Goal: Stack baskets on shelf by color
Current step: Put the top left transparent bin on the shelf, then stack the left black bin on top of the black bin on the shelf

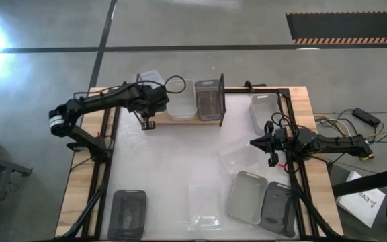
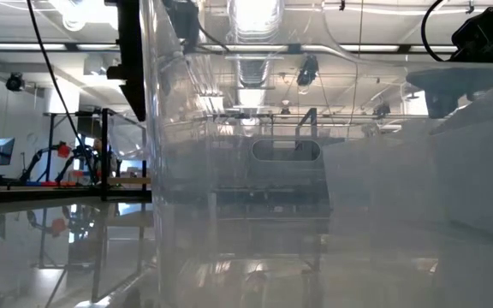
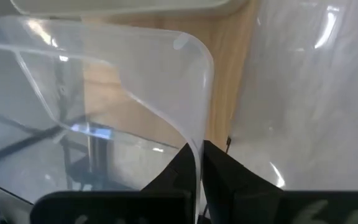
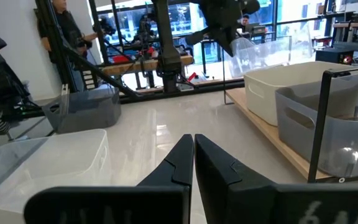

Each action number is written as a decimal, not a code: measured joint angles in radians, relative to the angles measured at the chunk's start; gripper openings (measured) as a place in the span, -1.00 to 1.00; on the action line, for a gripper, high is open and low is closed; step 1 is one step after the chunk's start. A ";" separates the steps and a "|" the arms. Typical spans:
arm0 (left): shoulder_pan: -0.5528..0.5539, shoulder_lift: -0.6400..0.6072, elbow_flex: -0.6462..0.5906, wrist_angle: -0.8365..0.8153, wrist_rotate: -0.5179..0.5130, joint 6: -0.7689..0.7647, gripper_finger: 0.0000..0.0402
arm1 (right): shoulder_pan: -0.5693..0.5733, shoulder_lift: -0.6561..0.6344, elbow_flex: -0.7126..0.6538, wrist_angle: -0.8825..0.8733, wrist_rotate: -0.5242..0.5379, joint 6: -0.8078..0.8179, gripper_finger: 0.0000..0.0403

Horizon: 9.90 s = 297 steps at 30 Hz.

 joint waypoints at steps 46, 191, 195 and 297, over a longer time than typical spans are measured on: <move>-0.198 0.090 0.145 0.040 -0.003 -0.194 -0.16 | 0.000 0.000 0.000 0.000 0.000 0.000 -0.96; -0.099 0.575 0.576 0.579 0.357 -0.133 -0.93 | 0.000 0.000 0.000 0.000 0.000 0.000 -0.96; -0.100 0.574 0.568 0.577 0.358 -0.133 -0.75 | 0.000 0.000 0.000 0.000 0.000 0.000 -0.96; -0.150 0.496 0.621 0.251 0.097 0.060 -1.00 | 0.000 0.000 0.000 0.000 0.000 0.000 -0.96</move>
